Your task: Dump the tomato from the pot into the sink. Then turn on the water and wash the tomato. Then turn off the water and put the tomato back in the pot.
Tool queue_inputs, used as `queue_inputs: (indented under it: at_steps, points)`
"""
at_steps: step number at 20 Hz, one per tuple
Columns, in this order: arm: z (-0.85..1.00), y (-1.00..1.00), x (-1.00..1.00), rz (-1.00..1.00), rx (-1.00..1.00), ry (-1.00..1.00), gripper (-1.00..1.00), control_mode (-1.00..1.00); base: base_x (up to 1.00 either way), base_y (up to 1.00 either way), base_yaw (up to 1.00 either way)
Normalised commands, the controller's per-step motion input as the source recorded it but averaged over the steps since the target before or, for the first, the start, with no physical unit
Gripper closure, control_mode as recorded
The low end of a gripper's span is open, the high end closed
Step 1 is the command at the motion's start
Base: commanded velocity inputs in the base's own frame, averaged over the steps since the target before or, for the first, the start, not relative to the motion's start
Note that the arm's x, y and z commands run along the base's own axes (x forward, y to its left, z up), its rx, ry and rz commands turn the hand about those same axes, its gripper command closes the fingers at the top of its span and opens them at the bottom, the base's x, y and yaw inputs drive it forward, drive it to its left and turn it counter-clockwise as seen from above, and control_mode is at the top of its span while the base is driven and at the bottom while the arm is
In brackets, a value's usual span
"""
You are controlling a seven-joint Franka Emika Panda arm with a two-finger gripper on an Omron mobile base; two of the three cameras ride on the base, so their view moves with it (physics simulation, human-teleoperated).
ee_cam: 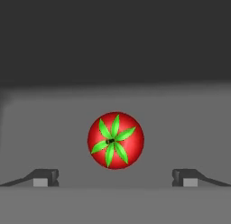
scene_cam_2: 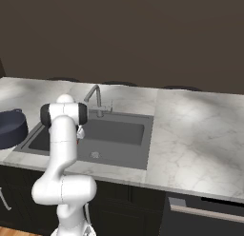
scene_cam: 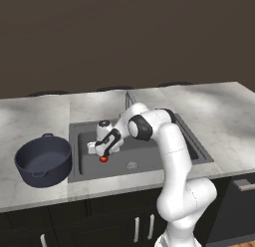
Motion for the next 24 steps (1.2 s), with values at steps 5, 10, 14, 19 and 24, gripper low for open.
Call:
queue_inputs:
  at_steps: [5, 10, 14, 19, 24]
  points:
    - [-0.09, 0.00, 0.03, 0.00, 0.00, -0.01, -1.00, -1.00, 0.00, 0.00, 0.00]
    - [-0.06, 0.00, 0.00, 0.00, 0.00, 0.00, -1.00, -1.00, 0.00, 0.00, 0.00]
    - [-0.10, 0.00, 0.04, 0.00, 0.00, 0.00, -1.00, -1.00, 0.00, 0.00, 0.00]
    - [-0.17, 0.00, 0.15, 0.00, 0.00, 0.00, -1.00, -1.00, 0.00, 0.00, 0.00]
    - [-0.17, 0.00, 0.11, 0.00, 0.00, 0.00, -1.00, -1.00, 0.00, 0.00, 0.00]
